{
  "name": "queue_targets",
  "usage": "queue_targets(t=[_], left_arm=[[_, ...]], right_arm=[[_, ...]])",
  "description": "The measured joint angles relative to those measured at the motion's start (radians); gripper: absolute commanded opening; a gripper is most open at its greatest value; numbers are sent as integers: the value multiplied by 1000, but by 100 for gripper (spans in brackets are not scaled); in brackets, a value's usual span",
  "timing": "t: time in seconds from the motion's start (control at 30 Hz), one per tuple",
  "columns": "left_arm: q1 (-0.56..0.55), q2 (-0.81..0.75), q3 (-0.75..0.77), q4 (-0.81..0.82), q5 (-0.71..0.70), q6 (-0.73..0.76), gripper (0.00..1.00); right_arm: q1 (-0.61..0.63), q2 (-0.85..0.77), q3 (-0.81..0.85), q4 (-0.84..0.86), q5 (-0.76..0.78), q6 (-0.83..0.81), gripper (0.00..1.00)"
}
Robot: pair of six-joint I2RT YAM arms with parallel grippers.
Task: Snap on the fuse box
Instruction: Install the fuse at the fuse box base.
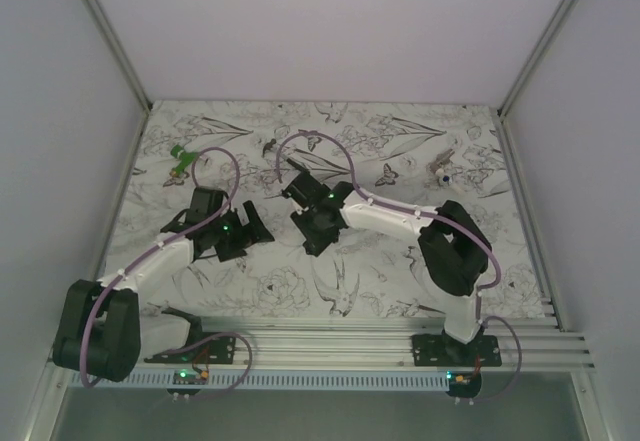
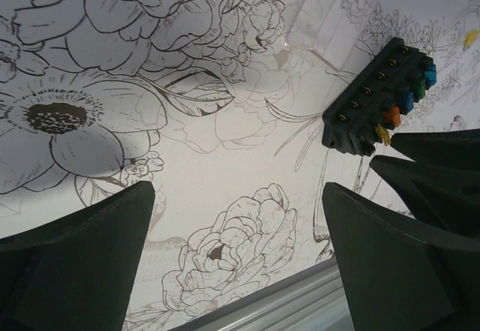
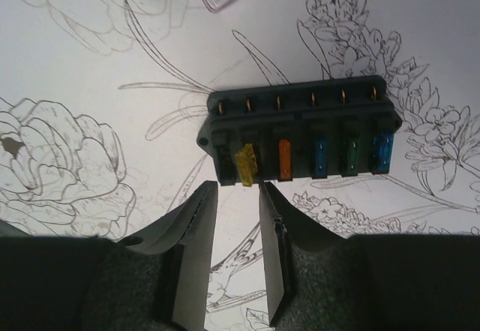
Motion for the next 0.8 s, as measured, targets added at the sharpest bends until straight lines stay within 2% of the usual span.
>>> queue_targets(t=[0.47, 0.8], left_arm=[[-23, -23, -30, 20, -8, -62, 98], [-12, -21, -31, 20, -12, -88, 99]], right_arm=[[0, -132, -167, 142, 33, -96, 32], [12, -151, -177, 246, 24, -190, 31]])
